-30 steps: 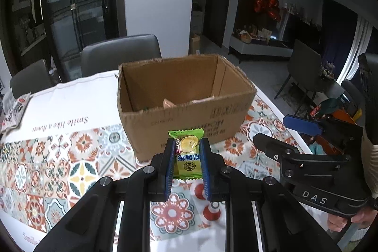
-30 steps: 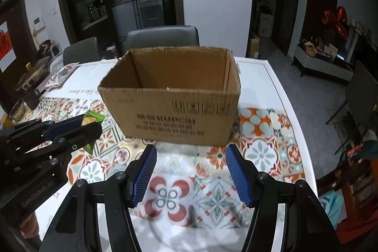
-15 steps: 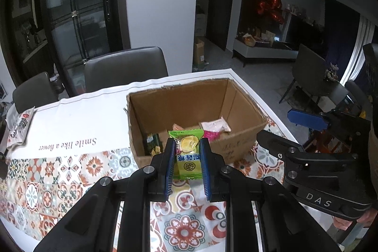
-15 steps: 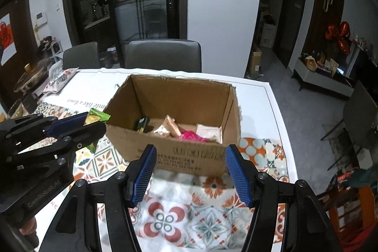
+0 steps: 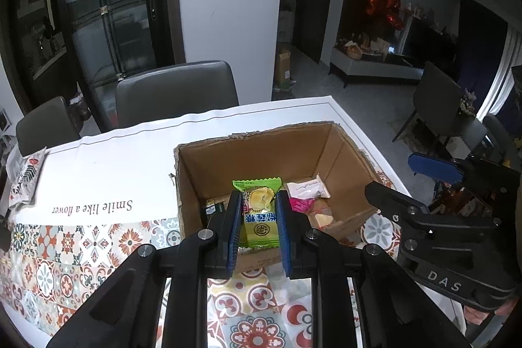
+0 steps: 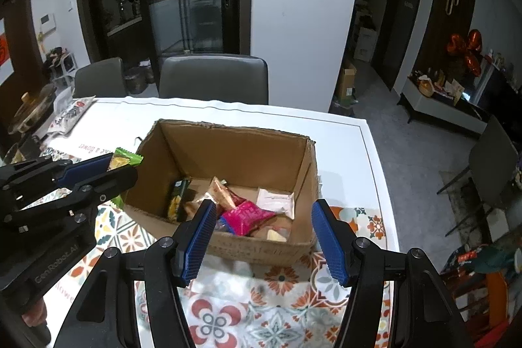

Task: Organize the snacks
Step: 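Carry the candy into the cardboard box and open the left tool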

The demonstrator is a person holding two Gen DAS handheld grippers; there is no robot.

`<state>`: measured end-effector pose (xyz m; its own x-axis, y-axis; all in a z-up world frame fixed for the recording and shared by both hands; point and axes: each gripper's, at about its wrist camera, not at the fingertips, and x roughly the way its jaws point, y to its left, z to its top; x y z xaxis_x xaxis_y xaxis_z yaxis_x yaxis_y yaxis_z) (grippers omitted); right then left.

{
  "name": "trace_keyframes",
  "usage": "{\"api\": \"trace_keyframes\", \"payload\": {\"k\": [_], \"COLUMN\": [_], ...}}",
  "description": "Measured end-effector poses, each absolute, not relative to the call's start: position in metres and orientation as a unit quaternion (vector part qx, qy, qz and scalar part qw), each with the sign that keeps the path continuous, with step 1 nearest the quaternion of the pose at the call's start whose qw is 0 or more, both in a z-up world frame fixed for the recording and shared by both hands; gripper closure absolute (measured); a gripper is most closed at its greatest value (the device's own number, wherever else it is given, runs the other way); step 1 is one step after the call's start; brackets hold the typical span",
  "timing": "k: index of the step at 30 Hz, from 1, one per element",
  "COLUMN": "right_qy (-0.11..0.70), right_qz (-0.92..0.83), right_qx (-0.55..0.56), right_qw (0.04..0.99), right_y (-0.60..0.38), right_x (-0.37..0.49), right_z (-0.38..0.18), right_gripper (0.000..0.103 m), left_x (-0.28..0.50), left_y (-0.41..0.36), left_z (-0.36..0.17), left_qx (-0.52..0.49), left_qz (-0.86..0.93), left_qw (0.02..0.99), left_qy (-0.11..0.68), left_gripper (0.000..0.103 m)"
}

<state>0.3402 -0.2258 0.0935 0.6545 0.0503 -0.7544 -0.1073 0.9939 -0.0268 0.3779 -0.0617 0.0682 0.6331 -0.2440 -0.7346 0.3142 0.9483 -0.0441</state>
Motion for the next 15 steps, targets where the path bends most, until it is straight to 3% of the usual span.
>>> {"api": "trace_keyframes", "payload": {"k": [8,15], "right_qy": [0.432,0.432], "right_qz": [0.034,0.033], "right_qx": [-0.033,-0.036], "right_qw": [0.9,0.901], "right_y": [-0.23,-0.229], "right_x": [0.354,0.352], "right_z": [0.082,0.08], "right_gripper": [0.041,0.041], "left_x": [0.403,0.391], "left_y": [-0.072,-0.069], "left_z": [0.055,0.051], "left_qx": [0.054,0.064], "left_qz": [-0.142,-0.128], "left_qw": [0.889,0.893], "left_qy": [0.433,0.426], "left_gripper": [0.081,0.071]}}
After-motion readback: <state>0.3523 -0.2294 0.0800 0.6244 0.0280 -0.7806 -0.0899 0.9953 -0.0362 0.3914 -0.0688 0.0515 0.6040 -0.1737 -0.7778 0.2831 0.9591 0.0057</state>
